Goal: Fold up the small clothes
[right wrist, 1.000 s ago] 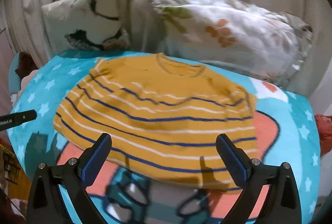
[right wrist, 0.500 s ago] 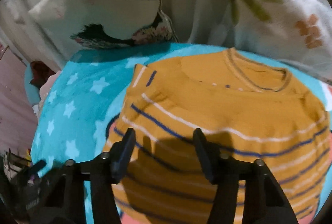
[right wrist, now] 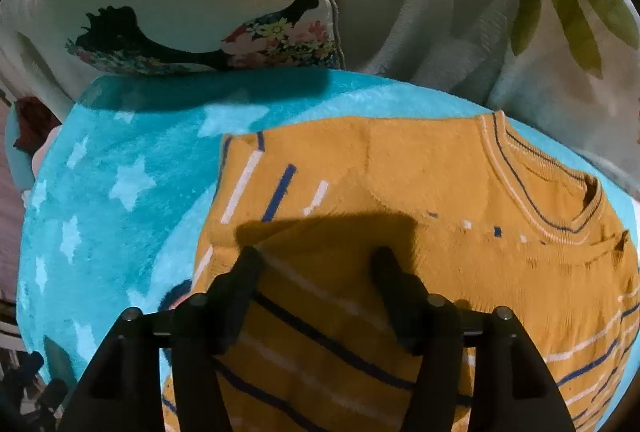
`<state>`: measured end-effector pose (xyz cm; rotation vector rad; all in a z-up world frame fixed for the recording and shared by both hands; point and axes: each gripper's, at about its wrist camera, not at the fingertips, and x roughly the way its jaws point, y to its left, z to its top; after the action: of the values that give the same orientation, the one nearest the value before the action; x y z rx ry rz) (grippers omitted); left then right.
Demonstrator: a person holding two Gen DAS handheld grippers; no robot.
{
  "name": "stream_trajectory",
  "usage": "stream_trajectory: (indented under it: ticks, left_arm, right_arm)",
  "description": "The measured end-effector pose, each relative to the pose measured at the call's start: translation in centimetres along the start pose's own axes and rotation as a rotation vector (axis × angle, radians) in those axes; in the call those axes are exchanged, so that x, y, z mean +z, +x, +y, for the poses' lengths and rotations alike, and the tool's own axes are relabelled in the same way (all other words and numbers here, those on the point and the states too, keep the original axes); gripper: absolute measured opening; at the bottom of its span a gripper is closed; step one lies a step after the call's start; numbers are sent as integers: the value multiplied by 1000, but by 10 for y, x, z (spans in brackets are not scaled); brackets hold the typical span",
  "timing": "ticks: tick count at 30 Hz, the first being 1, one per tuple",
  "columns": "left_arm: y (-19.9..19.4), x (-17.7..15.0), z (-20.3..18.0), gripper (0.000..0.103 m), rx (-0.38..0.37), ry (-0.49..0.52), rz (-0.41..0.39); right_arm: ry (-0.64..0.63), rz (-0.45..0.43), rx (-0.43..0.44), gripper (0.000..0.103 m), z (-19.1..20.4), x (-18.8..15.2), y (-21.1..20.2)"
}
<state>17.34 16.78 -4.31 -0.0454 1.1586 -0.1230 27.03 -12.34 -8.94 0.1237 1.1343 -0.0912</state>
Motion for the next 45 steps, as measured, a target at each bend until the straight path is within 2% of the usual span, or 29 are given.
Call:
stream_trajectory:
  ticks: [1,3,4,7,12,16,27,34,45]
  left_arm:
    - [1,1,-1,75,-1,4,3]
    - [4,4,-6,75,-8,24,9]
    - [4,5,-9,75,-11,32,10]
    - [5,10,-18,75,-18,68,8]
    - [14,20,-31,75,-27,114,18]
    - [20,24,-41,75,-36,137,32]
    - [29,24,-67,75,-42,202,45]
    - [32,23,-79,75,-39,229,48]
    - [32,20,-93,75,-43,261,50]
  right_arm:
    - [-8,-1,1,70,1,0,1]
    - [-26,7,31,89,4,-1,3]
    - [-54,17,36,90,9,-2,3]
    - [-115,-19,-4,90,21,-4,-6]
    - [-42,-122,57,90,7,-20,-52]
    - [-33,-154,55,90,-4,-42,-76]
    - [-74,-150,13,90,-12,-112,-94]
    - [-120,-158,-23,90,-3,-128,-98]
    - [-74,-155,-26,90,-14,-140,-102]
